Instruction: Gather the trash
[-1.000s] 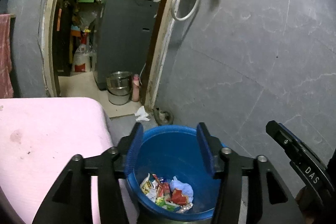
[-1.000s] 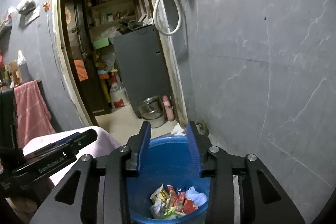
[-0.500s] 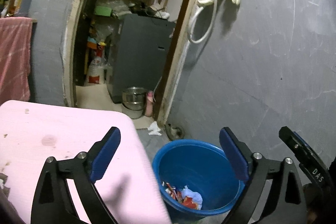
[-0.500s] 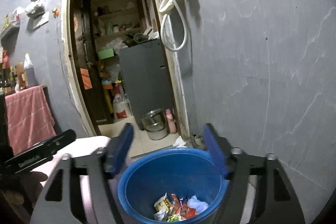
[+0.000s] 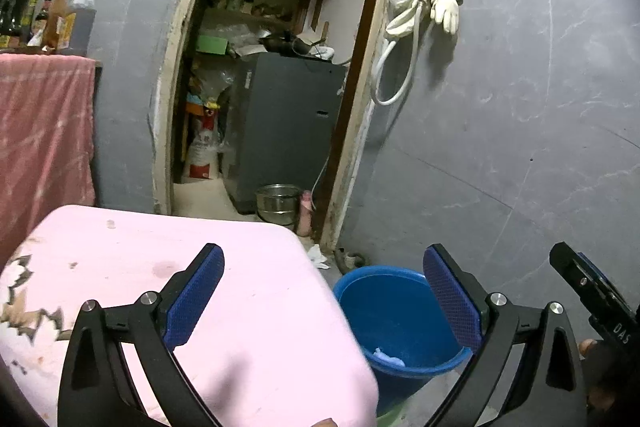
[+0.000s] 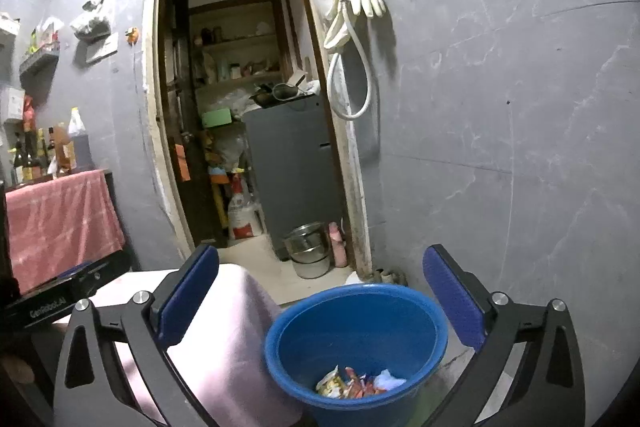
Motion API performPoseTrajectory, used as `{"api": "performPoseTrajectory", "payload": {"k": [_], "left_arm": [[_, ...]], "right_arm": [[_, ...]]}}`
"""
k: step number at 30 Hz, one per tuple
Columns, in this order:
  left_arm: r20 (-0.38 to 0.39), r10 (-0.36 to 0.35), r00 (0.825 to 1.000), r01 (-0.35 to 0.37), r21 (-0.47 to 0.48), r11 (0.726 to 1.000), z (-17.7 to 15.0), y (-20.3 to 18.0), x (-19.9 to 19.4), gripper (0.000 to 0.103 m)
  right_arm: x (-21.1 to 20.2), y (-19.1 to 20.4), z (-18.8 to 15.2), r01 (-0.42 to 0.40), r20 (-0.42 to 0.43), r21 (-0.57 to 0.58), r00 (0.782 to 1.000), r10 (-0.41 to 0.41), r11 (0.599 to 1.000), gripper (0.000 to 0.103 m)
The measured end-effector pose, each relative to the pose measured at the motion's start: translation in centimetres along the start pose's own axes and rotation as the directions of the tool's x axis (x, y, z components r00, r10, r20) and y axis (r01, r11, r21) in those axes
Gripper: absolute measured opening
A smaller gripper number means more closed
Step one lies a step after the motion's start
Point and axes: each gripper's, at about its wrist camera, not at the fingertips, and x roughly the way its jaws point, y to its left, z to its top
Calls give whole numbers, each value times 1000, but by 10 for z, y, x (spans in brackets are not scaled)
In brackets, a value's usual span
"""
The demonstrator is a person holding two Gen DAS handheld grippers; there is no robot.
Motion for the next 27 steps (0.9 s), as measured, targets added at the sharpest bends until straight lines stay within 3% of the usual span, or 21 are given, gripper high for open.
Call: {"api": "performPoseTrajectory", "payload": {"k": [11,27], "left_arm": [[32,71,997,-72,47,996,-19,9,-63,101],[30,138,990,-139,63,988,-74,23,-120,101]], "right_arm": [[-50,30,-23,-4,-23,-35,1000,3,999,103],[-107,50,-57,41,-10,-96,999,-43,995,103]]}}
